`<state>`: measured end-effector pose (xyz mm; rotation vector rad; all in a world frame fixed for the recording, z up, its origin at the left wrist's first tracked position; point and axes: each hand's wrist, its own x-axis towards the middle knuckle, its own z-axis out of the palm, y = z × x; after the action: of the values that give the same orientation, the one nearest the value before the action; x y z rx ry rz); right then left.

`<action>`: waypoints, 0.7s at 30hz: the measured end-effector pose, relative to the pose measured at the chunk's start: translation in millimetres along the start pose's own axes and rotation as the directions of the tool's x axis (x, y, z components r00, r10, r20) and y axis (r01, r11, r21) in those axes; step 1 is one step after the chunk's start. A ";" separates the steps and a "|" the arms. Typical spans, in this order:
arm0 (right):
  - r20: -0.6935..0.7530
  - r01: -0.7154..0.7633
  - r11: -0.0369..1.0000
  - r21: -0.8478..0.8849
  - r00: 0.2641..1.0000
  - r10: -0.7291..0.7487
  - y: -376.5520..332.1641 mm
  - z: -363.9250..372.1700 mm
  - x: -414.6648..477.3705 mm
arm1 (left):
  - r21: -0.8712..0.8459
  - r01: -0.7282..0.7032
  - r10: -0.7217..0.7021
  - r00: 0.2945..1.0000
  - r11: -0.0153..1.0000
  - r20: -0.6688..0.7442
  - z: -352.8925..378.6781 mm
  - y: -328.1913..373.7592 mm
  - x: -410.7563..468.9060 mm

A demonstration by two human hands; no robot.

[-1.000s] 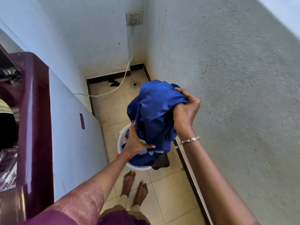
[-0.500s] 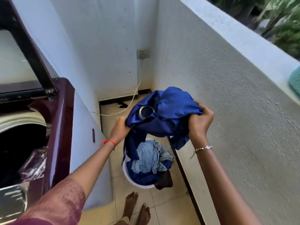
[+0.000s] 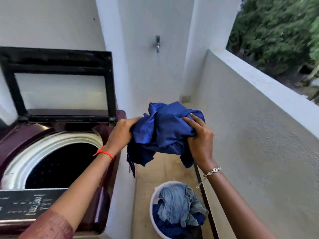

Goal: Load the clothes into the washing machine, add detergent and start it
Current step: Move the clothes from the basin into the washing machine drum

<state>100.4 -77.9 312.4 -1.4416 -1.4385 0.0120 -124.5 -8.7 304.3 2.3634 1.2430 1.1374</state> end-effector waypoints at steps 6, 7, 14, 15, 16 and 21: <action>-0.038 0.245 0.970 -0.015 0.969 -0.245 -65.7 31.8 33.1 | 0.163 -0.058 0.085 0.983 0.985 -0.163 -84.3 -22.5 12.2; -0.028 0.266 0.964 -0.020 0.964 -0.266 -75.7 38.9 34.0 | 0.208 -0.066 0.103 0.979 0.976 -0.173 -97.5 -24.5 9.9; 0.143 0.430 0.895 -0.117 0.899 -0.413 -155.0 133.6 7.7 | 0.472 -0.066 0.151 0.978 0.879 -0.144 -195.5 -97.9 -35.9; 0.200 0.430 0.892 -0.143 0.895 -0.399 -161.8 148.7 -2.0 | 0.495 -0.060 0.138 0.983 0.867 -0.123 -203.6 -112.7 -44.4; 0.249 0.429 0.889 -0.160 0.889 -0.384 -169.0 163.5 -12.6 | 0.525 -0.056 0.129 0.986 0.849 -0.103 -211.3 -128.7 -52.7; 0.404 0.456 0.862 -0.223 0.847 -0.344 -198.3 229.9 -65.8 | 0.624 -0.085 0.090 0.996 0.777 0.024 -237.6 -200.8 -100.1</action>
<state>-206.9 -36.2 294.6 -1.3984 -2.1044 -0.2475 -451.1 2.8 305.2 2.9079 1.7459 0.8315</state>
